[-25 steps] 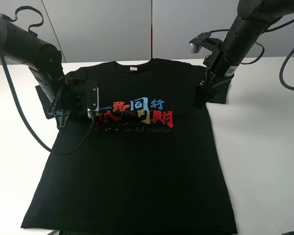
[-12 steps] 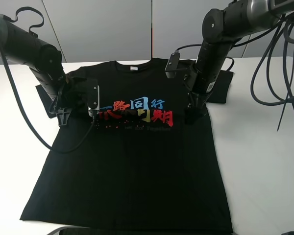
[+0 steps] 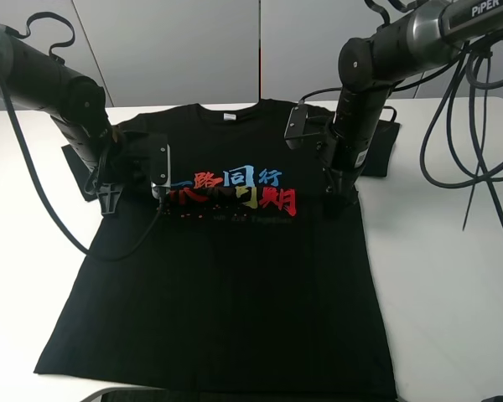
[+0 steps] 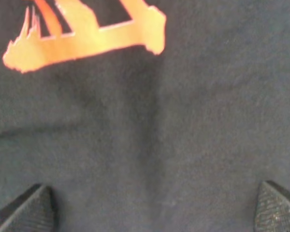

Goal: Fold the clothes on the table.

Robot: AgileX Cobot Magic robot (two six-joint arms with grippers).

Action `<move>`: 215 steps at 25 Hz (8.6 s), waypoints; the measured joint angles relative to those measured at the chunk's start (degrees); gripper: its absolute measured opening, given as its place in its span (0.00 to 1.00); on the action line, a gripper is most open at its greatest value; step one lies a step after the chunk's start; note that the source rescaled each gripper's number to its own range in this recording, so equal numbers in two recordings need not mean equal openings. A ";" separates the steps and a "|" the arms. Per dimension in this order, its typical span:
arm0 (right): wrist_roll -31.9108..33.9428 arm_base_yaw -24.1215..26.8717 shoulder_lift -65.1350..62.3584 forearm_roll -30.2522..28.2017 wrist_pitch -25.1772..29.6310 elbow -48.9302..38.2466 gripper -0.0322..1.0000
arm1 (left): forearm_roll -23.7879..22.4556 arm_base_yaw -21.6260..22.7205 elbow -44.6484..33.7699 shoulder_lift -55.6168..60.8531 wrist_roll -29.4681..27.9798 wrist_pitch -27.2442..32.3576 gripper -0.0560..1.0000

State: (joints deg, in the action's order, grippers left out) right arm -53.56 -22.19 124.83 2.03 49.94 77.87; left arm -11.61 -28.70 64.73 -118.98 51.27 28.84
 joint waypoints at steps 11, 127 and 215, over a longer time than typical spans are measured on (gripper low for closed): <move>0.15 0.00 -0.43 -1.45 -2.32 -2.19 0.49 | 0.32 0.00 0.00 0.00 0.00 -0.83 0.05; -5.91 -6.34 -45.00 -6.44 5.49 -17.66 0.03 | 1.44 -2.89 -5.53 39.96 -10.46 13.86 0.05; 74.63 -0.63 -22.10 -24.76 -10.79 -17.21 0.99 | 16.45 5.06 1.68 12.12 -50.91 6.14 0.99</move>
State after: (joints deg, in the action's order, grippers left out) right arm 21.07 -22.82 102.73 -22.73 39.15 60.66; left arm 4.84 -23.64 66.40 -106.86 0.35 34.97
